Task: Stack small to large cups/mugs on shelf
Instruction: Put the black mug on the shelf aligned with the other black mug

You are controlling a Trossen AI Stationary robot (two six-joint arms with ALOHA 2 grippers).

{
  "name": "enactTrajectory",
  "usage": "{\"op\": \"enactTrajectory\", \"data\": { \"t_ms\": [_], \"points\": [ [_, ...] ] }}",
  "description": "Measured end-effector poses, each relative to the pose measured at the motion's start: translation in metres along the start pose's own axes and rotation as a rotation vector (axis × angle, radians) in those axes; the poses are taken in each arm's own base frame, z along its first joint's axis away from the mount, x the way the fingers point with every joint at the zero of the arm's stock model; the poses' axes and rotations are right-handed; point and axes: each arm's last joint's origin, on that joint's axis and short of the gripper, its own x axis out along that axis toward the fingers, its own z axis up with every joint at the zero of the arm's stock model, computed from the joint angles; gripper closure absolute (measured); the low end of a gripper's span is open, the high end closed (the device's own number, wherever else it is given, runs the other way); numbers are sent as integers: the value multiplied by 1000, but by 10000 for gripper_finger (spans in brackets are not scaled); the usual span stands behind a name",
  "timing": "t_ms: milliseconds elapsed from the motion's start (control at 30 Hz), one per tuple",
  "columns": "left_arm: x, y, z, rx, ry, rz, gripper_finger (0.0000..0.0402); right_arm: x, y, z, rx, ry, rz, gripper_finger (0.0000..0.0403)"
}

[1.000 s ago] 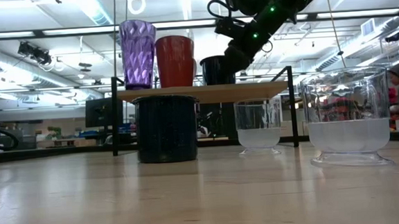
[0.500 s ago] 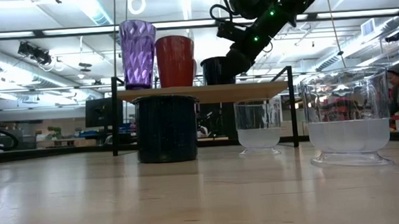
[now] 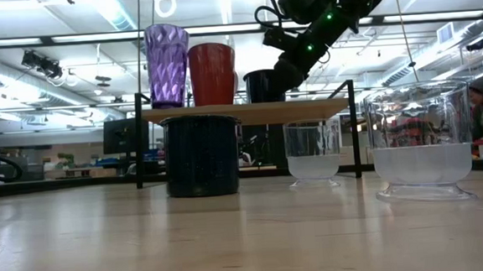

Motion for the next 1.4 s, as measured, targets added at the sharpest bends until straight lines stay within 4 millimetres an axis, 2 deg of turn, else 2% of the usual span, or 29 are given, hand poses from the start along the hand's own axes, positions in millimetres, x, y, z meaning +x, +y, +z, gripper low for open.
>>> {"op": "enactTrajectory", "data": {
  "t_ms": [300, 500, 800, 900, 1133, 1267, 1400],
  "points": [
    [0, 0, -1, 3, 15, -3, 229, -13, 28, 14, 3, -12, 84, 380],
    [0, -1, -3, -25, 27, -20, 231, -30, 60, 24, -17, 23, 184, 377],
    [1, -4, -7, -71, 69, -87, 241, -51, 101, 35, -66, -32, 281, 329],
    [1, -4, -7, -73, 70, -87, 241, -52, 103, 36, -84, -39, 263, 309],
    [1, -3, -7, -76, 68, -70, 246, -42, 85, 43, -37, -117, 183, 278],
    [1, -3, -8, -101, 84, -48, 245, -36, 89, 43, -36, -123, 200, 268],
    [1, -3, -10, -114, 104, -50, 245, -34, 100, 43, 12, -134, 304, 260]
  ]
}}
